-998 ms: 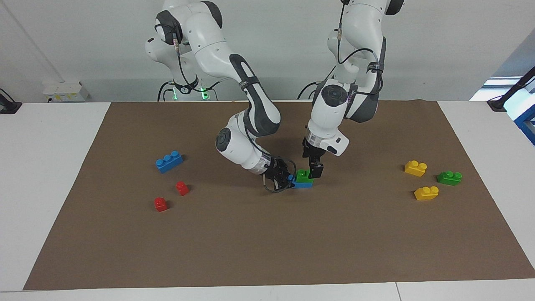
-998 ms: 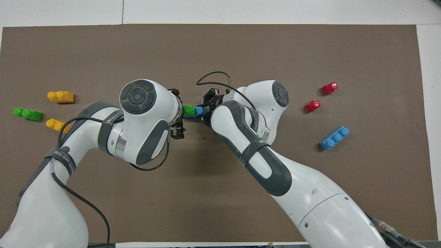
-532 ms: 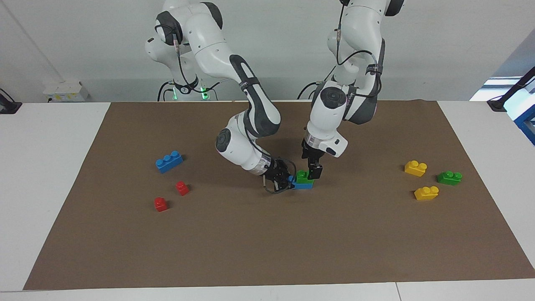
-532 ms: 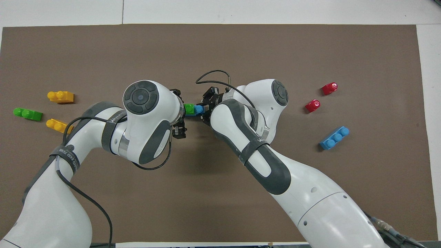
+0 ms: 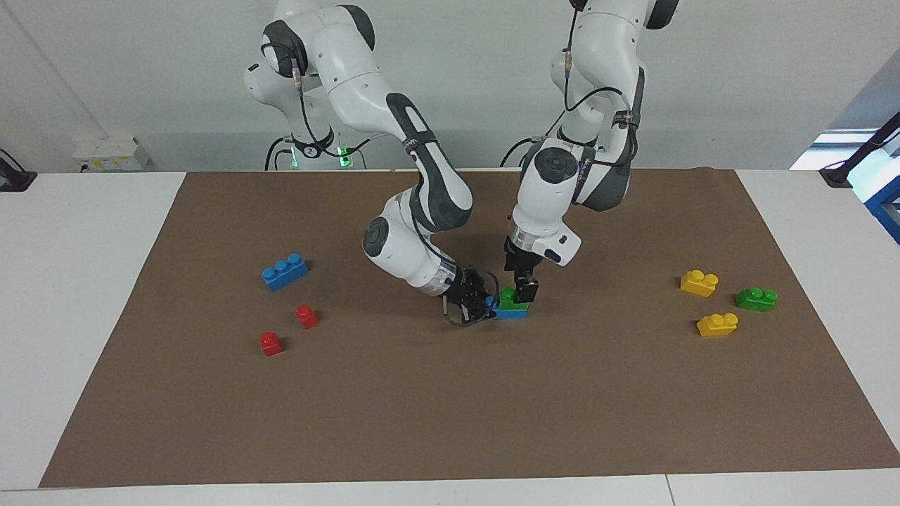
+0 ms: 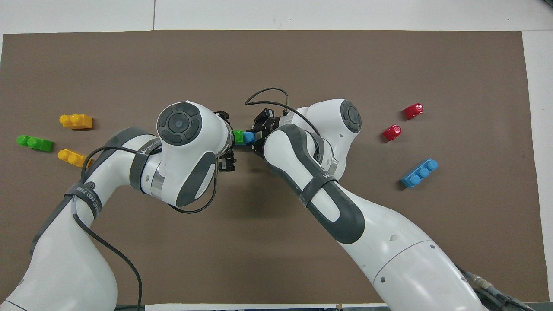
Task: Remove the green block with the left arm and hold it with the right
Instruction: 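Hold the joined blocks with both grippers and twist them apart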
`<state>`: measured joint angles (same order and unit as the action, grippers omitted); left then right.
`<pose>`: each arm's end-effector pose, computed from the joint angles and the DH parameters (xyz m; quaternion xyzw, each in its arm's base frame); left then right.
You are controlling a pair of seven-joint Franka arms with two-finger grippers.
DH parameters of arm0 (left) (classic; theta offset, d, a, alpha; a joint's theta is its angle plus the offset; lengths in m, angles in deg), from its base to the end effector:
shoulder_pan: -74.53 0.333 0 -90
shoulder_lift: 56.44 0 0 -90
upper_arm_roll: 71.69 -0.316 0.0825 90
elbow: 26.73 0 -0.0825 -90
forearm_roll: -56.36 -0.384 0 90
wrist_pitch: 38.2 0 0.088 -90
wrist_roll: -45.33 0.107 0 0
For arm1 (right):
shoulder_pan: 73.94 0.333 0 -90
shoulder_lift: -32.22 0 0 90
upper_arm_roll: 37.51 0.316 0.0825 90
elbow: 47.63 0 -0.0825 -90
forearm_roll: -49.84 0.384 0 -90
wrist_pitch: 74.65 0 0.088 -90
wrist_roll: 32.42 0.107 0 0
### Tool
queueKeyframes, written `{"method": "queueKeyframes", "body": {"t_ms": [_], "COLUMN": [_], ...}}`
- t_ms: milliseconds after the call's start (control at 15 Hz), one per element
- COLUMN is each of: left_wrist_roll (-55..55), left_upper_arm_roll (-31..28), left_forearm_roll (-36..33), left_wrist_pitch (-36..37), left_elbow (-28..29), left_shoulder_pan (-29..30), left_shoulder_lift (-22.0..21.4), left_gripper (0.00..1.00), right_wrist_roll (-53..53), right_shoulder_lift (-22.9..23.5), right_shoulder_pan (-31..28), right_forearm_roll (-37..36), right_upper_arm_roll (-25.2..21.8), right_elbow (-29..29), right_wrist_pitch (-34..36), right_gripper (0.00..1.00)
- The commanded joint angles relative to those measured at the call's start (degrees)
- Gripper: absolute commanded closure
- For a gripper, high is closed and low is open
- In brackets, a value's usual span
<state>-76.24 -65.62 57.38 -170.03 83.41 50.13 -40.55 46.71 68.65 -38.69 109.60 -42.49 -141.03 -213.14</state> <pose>0.5386 -0.3136 0.3585 0.6932 0.7186 -0.0083 0.0549 0.6037 0.3672 0.2662 -0.6583 0.6697 0.2324 0.2531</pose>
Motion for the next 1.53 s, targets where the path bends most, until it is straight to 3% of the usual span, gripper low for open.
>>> {"method": "queueKeyframes", "body": {"t_ms": [0,266,466,599,865,931,998,1463], "left_wrist_roll": [-1.3,-1.5,-1.7,-1.5,-0.6,-0.3,0.8,2.1], "left_upper_arm_roll": [-0.7,-0.8,-0.8,-0.7,-0.8,-0.8,-0.8,-0.9], "left_forearm_roll": [-0.6,-0.9,-0.9,-0.9,-1.7,-2.1,-2.3,-2.3], "left_wrist_pitch": [-0.9,-1.5,-1.3,-0.9,-1.1,-0.9,-0.7,3.2], "left_elbow": [0.5,0.6,0.4,0.0,-0.4,-0.8,-1.1,-3.3], "left_shoulder_pan": [-1.2,-1.2,-1.1,-0.8,-0.2,-0.2,0.0,1.3], "left_shoulder_lift": [0.8,1.4,1.4,1.5,1.7,1.7,1.8,1.1], "left_gripper": [0.09,0.16,0.52,0.63,0.70,0.77,1.00,1.00], "right_wrist_roll": [-2.3,-2.3,-2.3,-2.3,-2.3,-2.3,-2.3,-2.3], "right_shoulder_lift": [2.2,2.4,2.4,2.4,2.4,2.4,2.3,2.3], "right_shoulder_pan": [-1.1,-1.1,-1.0,-1.0,-1.0,-1.0,-1.0,-1.0], "right_forearm_roll": [1.8,1.8,1.8,1.8,1.8,1.8,1.8,1.8], "right_upper_arm_roll": [0.5,0.5,0.5,0.5,0.5,0.5,0.5,0.5], "right_elbow": [1.6,1.7,2.0,2.1,2.0,2.1,2.1,2.1], "right_wrist_pitch": [-4.3,-4.8,-4.8,-4.8,-4.8,-4.8,-4.8,-4.8], "right_gripper": [1.00,1.00,1.00,1.00,1.00,1.00,1.00,1.00]}}
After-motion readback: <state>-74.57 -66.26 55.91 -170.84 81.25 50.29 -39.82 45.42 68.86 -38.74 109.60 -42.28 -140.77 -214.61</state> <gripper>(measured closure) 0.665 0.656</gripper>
